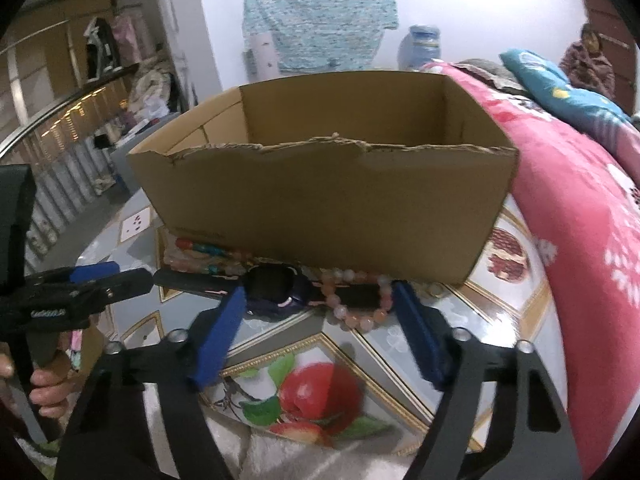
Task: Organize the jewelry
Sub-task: 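Grasp the black smartwatch with the right gripper while the left gripper approaches it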
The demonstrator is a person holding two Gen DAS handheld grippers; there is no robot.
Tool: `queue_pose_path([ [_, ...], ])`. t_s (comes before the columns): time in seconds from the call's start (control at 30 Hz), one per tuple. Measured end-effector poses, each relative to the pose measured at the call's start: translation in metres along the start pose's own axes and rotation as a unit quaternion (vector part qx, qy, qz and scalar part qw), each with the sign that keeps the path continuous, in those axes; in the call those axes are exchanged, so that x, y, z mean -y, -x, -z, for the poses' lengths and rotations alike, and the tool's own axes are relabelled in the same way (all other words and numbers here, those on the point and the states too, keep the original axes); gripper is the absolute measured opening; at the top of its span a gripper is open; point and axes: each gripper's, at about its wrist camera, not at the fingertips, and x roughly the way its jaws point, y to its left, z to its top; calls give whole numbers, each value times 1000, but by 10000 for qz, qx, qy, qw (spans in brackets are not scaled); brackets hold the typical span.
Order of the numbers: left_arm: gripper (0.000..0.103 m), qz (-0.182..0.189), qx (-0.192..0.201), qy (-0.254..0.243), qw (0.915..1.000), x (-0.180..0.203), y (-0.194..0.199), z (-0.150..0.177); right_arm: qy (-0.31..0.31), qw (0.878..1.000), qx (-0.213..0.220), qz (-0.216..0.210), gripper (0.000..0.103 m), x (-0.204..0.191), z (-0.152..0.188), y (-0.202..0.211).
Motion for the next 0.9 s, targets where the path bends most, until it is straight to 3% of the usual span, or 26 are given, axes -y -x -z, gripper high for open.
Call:
queue_pose_path([
  [0.13, 94, -231, 36, -53, 9997, 0, -8, 0, 472, 9986, -171, 158, 46, -1, -2, -15],
  [0.33, 94, -705, 91, -528, 9961, 13, -23, -3, 1007, 9938, -460, 110, 37, 0, -4, -30],
  [0.4, 94, -765, 81, -566, 9954, 15, -27, -4, 1223, 9906, -612, 80, 29, -2, -2, -35],
  [0.47, 94, -820, 63, -596, 9948, 16, -30, -5, 1331, 9880, -778, 116, 10, -3, 2, -40],
  [0.7, 94, -889, 9, -666, 9938, 18, -35, -4, 1027, 9920, -711, 200, 9, 18, 1, -25],
  [0.9, 94, -915, 17, -669, 9936, 15, -34, 0, 941, 9899, -599, 874, 9, 40, 2, -10],
])
